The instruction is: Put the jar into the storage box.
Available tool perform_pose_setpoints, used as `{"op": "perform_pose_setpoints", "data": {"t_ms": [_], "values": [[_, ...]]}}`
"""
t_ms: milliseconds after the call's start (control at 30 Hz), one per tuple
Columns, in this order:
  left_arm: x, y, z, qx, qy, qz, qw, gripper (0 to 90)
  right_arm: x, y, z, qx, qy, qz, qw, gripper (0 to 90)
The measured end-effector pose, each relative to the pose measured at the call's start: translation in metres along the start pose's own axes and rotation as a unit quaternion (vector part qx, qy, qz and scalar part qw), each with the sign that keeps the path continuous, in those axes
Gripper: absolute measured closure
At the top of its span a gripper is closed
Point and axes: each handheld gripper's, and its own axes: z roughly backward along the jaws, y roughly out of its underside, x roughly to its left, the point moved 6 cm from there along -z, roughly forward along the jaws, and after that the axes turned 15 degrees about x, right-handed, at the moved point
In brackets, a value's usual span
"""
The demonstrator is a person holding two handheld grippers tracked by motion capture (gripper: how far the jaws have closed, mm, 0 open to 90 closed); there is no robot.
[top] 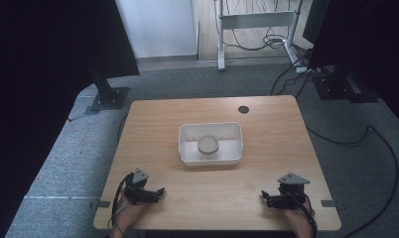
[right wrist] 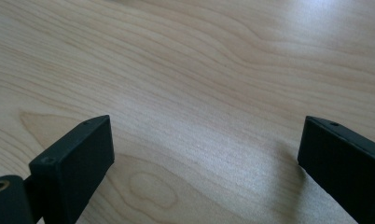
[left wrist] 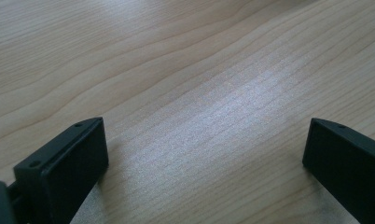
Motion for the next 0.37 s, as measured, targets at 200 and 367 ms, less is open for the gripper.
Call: {"op": "perform_pose_setpoints", "data": {"t_ms": [200,367], "values": [[0.0,0.0,0.0,0.0,0.0,0.0,1.0,0.0,0.0,0.0015,-0.0011,0.007,0.004,0.002,1.0,3.3],[0.0,0.0,0.0,0.0,0.0,0.0,1.0,0.0,0.0005,0.0017,-0.0014,0.009,0.006,0.004,0.9999,3.1]]}}
